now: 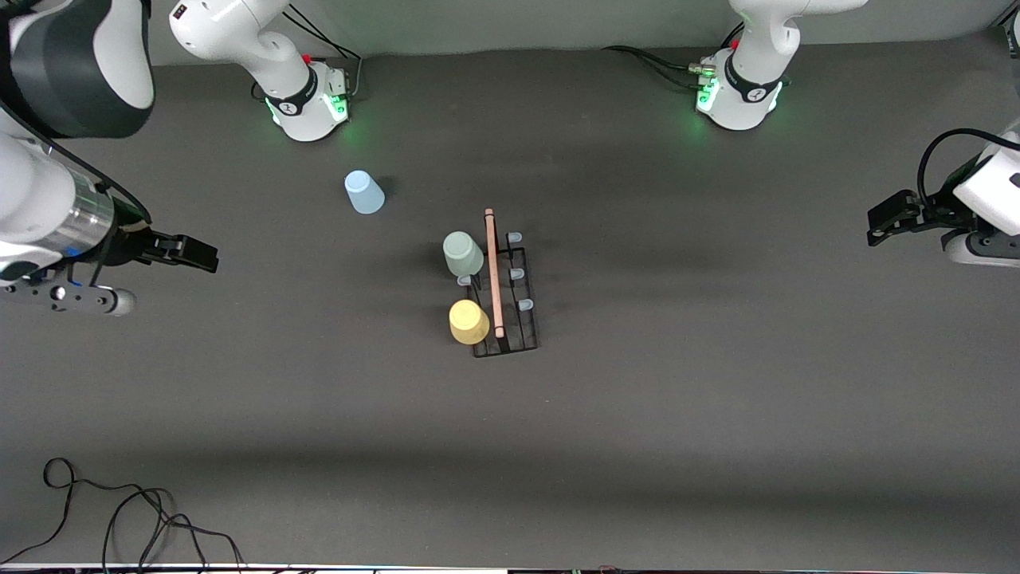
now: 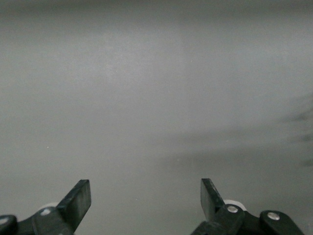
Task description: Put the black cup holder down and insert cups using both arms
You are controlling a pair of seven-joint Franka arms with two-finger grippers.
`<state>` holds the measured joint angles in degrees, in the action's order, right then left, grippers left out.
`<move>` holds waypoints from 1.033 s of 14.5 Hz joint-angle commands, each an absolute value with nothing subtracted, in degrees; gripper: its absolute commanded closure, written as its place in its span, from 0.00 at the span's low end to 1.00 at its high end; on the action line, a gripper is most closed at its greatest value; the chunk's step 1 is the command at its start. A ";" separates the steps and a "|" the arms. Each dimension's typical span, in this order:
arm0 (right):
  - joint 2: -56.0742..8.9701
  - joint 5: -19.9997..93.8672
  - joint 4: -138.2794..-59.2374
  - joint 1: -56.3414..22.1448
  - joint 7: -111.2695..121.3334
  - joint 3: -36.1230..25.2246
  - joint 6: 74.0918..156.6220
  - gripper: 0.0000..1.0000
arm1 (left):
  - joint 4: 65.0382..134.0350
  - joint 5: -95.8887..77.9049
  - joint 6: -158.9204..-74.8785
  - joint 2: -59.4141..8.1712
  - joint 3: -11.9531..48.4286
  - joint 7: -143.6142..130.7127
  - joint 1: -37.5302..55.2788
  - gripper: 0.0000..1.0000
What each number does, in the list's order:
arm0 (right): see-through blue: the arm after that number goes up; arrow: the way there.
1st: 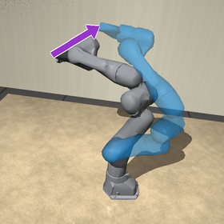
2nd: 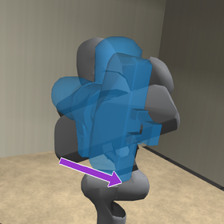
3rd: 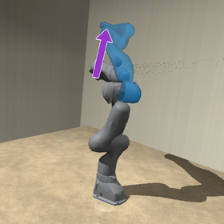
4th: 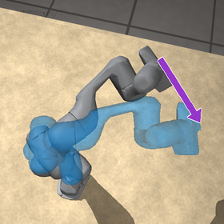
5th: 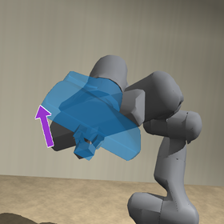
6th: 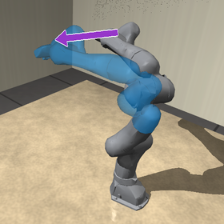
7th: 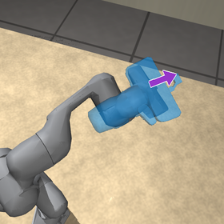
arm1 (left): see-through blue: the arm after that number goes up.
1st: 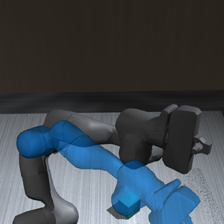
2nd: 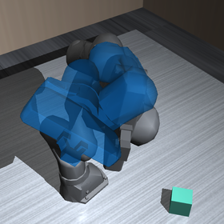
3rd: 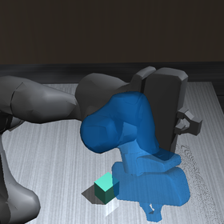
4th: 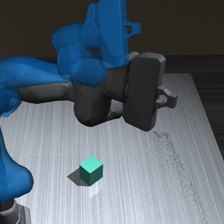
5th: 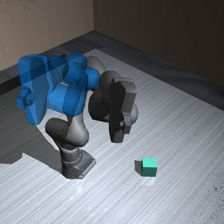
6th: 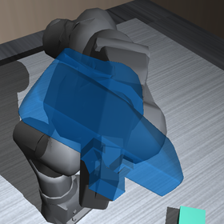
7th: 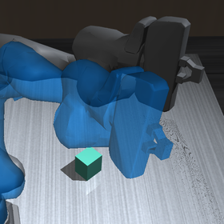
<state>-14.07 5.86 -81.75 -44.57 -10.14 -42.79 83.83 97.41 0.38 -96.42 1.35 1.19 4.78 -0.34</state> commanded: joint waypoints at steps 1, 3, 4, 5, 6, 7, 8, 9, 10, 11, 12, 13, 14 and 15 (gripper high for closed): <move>-11.60 2.64 -81.83 -37.03 -9.58 -33.34 83.41 0.00 | 95.89 1.23 -94.83 1.14 1.23 4.40 0.09 0.00; -10.90 2.11 -81.83 -31.93 -9.58 -27.54 83.41 0.00 | 95.89 1.23 -94.83 1.14 1.23 4.22 0.09 0.00; -10.55 0.89 -81.91 -29.99 -9.58 -25.16 83.41 0.00 | 95.89 1.14 -94.83 1.14 1.23 4.22 0.09 0.00; -10.02 0.27 -82.18 -27.27 -9.58 -22.35 83.41 0.00 | 95.89 1.14 -94.83 1.14 1.23 4.22 0.09 0.00; -9.67 0.18 -82.18 -24.11 -9.58 -19.11 83.41 0.00 | 95.89 1.23 -94.83 1.14 1.23 4.13 0.09 0.00; -9.23 0.18 -82.26 -20.60 -9.49 -15.77 83.41 0.00 | 95.89 1.23 -94.92 1.06 1.23 4.13 0.09 0.00; -9.05 0.09 -82.27 -17.61 -9.49 -12.95 83.41 0.00 | 95.89 1.23 -94.92 0.97 1.23 4.13 0.09 0.00; -8.79 0.09 -82.61 -15.23 -9.41 -10.83 83.50 0.00 | 95.89 1.14 -94.92 0.97 1.23 4.22 0.09 0.00; -8.27 -0.26 -82.97 -12.86 -9.40 -8.46 83.50 0.00 | 95.89 1.14 -94.92 0.88 1.14 4.22 0.09 0.00; -7.91 -1.22 -83.14 -9.00 -9.40 -4.52 83.50 0.00 | 95.89 1.23 -94.92 0.88 1.23 4.22 0.09 0.00; -7.56 -1.75 -83.49 -3.40 -9.32 1.35 83.50 0.00 | 95.89 1.23 -94.92 0.88 1.23 4.22 0.09 0.00; -7.04 -1.84 -83.84 1.45 -9.32 6.45 83.50 0.00 | 95.89 1.14 -94.92 0.79 1.23 4.22 0.00 0.00; -6.68 -2.19 -84.37 4.37 -9.23 9.29 83.58 0.00 | 95.89 1.23 -95.01 0.79 1.14 4.22 0.09 0.00; -6.16 -3.15 -84.90 4.66 -8.88 9.58 83.67 0.00 | 95.89 1.14 -95.01 0.79 1.23 4.22 0.00 0.00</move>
<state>-8.87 -0.96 -81.98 1.49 -10.13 6.10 83.29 97.04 0.39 -96.29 1.24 1.23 4.73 -0.34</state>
